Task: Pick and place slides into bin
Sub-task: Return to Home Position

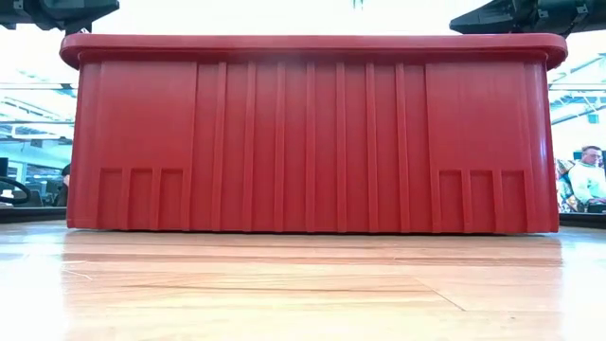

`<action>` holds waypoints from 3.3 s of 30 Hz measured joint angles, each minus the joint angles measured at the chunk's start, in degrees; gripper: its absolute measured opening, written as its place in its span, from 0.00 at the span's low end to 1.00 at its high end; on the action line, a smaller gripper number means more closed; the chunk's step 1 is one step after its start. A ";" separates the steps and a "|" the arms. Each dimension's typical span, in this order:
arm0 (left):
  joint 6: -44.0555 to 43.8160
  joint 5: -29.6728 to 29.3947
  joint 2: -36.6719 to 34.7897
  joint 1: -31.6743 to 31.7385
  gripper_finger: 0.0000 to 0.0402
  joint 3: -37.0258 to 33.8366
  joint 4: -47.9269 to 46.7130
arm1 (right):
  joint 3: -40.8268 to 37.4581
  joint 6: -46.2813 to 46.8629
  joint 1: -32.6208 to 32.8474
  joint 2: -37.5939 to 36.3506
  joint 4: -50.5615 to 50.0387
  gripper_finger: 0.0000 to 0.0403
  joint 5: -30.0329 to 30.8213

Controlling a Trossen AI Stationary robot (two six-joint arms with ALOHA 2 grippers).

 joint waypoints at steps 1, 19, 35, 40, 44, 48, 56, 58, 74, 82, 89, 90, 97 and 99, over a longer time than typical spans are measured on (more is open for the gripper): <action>0.00 0.00 0.00 0.00 0.04 0.00 -0.02 | 0.00 0.00 0.00 0.00 0.00 0.00 0.01; 0.02 0.00 0.00 -0.02 0.02 0.00 -0.01 | 0.00 0.02 -0.02 0.00 0.00 0.00 0.04; 0.02 0.00 0.00 -0.02 0.07 0.00 -0.01 | 0.00 0.02 -0.02 0.00 0.00 0.00 0.04; 0.02 0.01 0.00 0.00 0.04 0.00 -0.02 | 0.00 0.02 -0.02 0.00 0.00 0.00 0.04; 0.02 0.02 0.00 0.00 0.01 0.00 0.00 | 0.00 0.00 -0.02 0.00 0.00 0.00 0.04; 0.02 0.02 0.00 0.00 0.02 0.00 -0.02 | 0.00 0.01 -0.02 0.00 0.00 0.00 0.04; 0.02 0.02 0.00 0.00 0.07 0.00 -0.01 | 0.00 0.02 -0.02 0.00 0.00 0.00 0.04; 0.02 0.02 0.00 0.00 0.08 0.00 0.00 | 0.00 0.02 -0.02 0.00 0.00 0.00 0.04; 0.02 0.02 0.00 -0.02 0.08 0.00 -0.01 | 0.00 0.02 -0.02 0.00 0.00 0.00 0.06; 0.02 0.02 0.00 -0.02 0.08 0.00 -0.02 | 0.00 0.00 -0.02 0.00 0.01 0.00 0.04; 0.02 0.02 0.00 -0.02 0.08 0.00 -0.02 | 0.00 0.02 -0.02 0.00 0.00 0.00 0.04; 0.02 0.02 0.01 -0.02 0.08 0.00 -0.01 | 0.00 0.01 -0.02 0.00 0.00 0.00 0.06; 0.02 0.02 0.00 -0.02 0.08 0.00 0.00 | 0.00 0.00 -0.02 0.00 0.00 0.00 0.05; 0.02 0.02 0.01 -0.01 0.08 0.00 -0.01 | 0.00 0.02 -0.02 0.00 0.00 0.00 0.04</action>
